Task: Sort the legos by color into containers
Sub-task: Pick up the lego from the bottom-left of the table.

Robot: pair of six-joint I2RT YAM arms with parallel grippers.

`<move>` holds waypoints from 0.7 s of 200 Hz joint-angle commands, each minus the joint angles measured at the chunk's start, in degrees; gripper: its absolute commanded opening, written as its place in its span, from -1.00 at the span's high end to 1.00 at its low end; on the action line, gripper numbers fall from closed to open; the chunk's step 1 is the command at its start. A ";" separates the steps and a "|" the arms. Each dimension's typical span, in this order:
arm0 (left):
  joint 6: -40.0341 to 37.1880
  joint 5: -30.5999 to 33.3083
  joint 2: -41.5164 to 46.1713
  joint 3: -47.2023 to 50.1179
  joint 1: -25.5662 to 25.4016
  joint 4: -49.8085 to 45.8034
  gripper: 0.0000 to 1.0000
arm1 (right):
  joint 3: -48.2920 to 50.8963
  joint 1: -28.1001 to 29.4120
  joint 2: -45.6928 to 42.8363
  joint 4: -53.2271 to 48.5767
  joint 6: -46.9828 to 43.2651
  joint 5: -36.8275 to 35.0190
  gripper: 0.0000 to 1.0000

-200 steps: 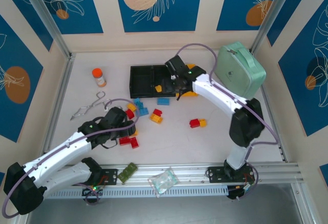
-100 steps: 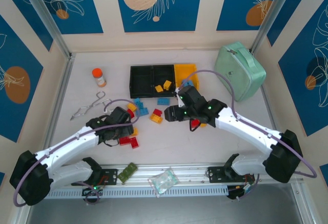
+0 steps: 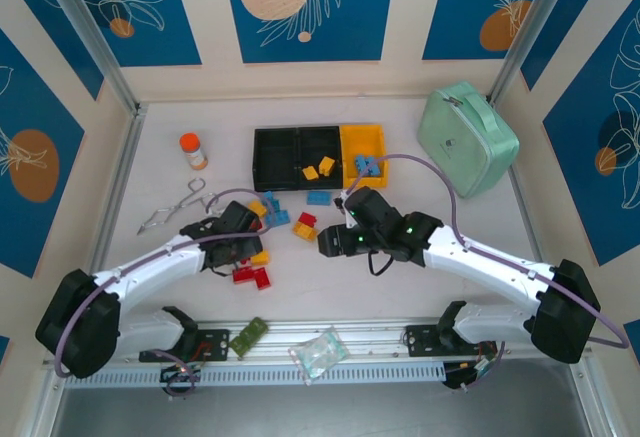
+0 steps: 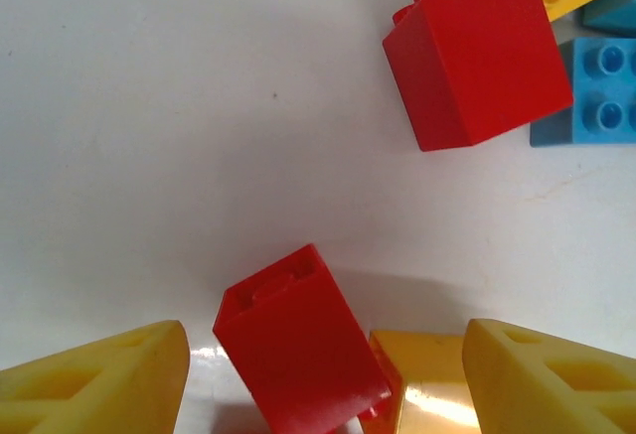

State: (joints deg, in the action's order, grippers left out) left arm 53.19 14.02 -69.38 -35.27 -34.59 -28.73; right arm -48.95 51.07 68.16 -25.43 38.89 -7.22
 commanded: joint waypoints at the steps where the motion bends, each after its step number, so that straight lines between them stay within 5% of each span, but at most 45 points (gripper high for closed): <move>1: 0.91 0.26 -1.88 0.29 0.75 2.09 -0.40 | 0.16 0.76 1.13 0.82 1.40 0.46 -0.17; 43: 1.29 -0.95 -5.68 0.29 1.09 4.24 -0.18 | 0.26 1.21 2.32 1.17 1.91 0.02 -0.16; 96: 0.58 -1.08 -5.13 0.30 1.96 3.99 0.38 | 0.10 1.23 3.11 1.19 2.30 -0.94 -0.16; 140: -2.30 -1.14 -3.36 -2.05 4.59 2.56 0.52 | -0.29 1.39 3.47 1.39 2.34 -1.04 -0.16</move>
State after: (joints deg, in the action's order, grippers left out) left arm 53.21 13.15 -74.52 -35.27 -31.70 -24.58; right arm -48.95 52.01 71.55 -24.60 40.60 -7.70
